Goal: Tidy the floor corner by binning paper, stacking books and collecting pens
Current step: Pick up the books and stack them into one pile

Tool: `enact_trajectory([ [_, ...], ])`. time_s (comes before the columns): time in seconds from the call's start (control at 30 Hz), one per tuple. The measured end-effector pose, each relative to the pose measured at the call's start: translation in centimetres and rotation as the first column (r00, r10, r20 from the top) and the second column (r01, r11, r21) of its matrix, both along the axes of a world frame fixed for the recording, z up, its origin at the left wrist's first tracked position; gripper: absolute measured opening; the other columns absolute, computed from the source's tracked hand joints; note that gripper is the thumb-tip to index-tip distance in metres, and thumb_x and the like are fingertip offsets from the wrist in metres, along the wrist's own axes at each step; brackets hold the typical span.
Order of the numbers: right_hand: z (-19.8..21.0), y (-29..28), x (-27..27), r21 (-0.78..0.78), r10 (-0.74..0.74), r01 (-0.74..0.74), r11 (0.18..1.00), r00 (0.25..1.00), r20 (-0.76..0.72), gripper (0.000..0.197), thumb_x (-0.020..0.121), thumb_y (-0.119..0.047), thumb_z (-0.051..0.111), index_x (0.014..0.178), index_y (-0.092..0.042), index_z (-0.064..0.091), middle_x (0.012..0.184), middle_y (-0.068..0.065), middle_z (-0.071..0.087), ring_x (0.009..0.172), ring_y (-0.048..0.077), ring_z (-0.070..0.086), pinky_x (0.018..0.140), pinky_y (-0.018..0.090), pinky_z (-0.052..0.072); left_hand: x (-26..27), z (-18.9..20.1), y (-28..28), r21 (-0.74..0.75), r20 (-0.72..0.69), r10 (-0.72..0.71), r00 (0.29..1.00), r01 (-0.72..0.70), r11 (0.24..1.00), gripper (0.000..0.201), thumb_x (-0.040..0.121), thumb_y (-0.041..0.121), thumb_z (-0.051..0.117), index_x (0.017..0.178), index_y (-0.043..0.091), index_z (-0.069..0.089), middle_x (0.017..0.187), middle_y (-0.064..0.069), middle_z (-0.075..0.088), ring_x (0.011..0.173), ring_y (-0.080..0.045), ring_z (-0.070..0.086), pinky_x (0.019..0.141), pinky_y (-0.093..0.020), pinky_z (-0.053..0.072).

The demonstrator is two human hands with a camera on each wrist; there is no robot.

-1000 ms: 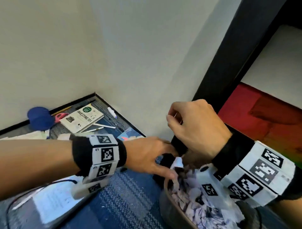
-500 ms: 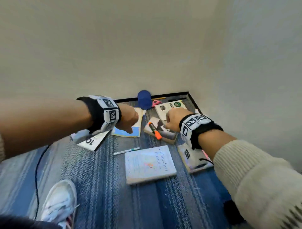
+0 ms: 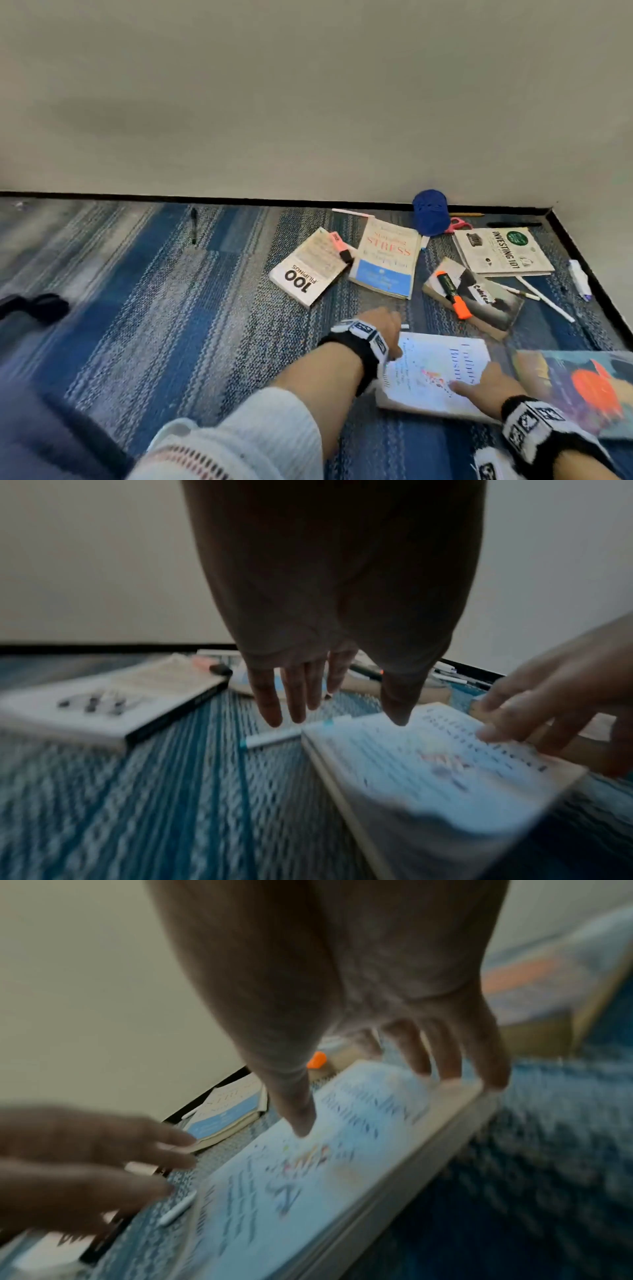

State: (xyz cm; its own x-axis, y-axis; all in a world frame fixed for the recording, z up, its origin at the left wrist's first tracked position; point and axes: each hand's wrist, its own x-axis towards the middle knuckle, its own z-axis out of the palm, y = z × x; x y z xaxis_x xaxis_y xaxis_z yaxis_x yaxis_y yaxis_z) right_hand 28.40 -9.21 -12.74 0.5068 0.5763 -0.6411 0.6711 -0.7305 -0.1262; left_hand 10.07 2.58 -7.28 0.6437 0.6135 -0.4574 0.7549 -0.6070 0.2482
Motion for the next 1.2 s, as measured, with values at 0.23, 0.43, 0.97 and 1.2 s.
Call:
enact_trajectory([
  [0.23,-1.5,0.6,-0.9,0.036,-0.24,0.24,0.97,0.971,0.012,0.122,0.046,-0.085,0.066,0.129,0.003,0.05,0.131,0.018,0.058,0.12,0.033,0.055,0.095,0.033,0.045,-3.5,-7.8,-1.6,-0.094,0.115,0.13,0.985,-0.119,0.988,0.073,0.08,0.027,0.074,0.139,0.002,0.038,0.149,-0.01,0.026,0.127,-0.037,0.045,0.105,-0.045,0.04],
  [0.43,0.1,-1.2,0.1,0.058,-0.496,0.519,0.853,0.839,-0.224,0.091,0.066,-0.049,0.083,0.132,0.005,0.05,0.128,0.016,0.058,0.105,0.028,0.061,0.08,0.027,0.047,-3.6,-8.3,-1.5,-0.066,0.172,0.08,0.982,-0.069,0.995,0.072,0.085,0.025,0.069,0.143,0.006,0.031,0.15,-0.009,0.025,0.123,-0.036,0.047,0.102,-0.046,0.043],
  [0.97,12.3,7.7,-8.8,0.681,-0.145,0.167,0.713,0.985,-0.089,0.022,0.075,-0.015,0.081,0.091,-0.018,0.066,0.089,0.0,0.071,0.078,0.017,0.067,0.066,0.02,0.054,-8.4,-5.4,14.9,-0.085,0.33,0.778,0.534,-0.804,0.588,0.06,0.079,0.03,0.071,0.126,0.005,0.044,0.131,-0.016,0.046,0.122,-0.033,0.041,0.096,-0.047,0.035],
  [1.2,11.2,8.2,-8.8,0.818,-0.204,0.358,0.449,0.933,-0.297,0.041,0.077,0.015,0.066,0.11,-0.008,0.056,0.107,0.002,0.064,0.097,0.013,0.061,0.093,0.037,0.052,-13.6,-10.0,17.4,-0.038,0.243,0.882,0.404,-0.905,0.425,0.069,0.079,0.047,0.072,0.125,0.001,0.05,0.138,-0.018,0.039,0.128,-0.036,0.034,0.1,-0.053,0.034],
])
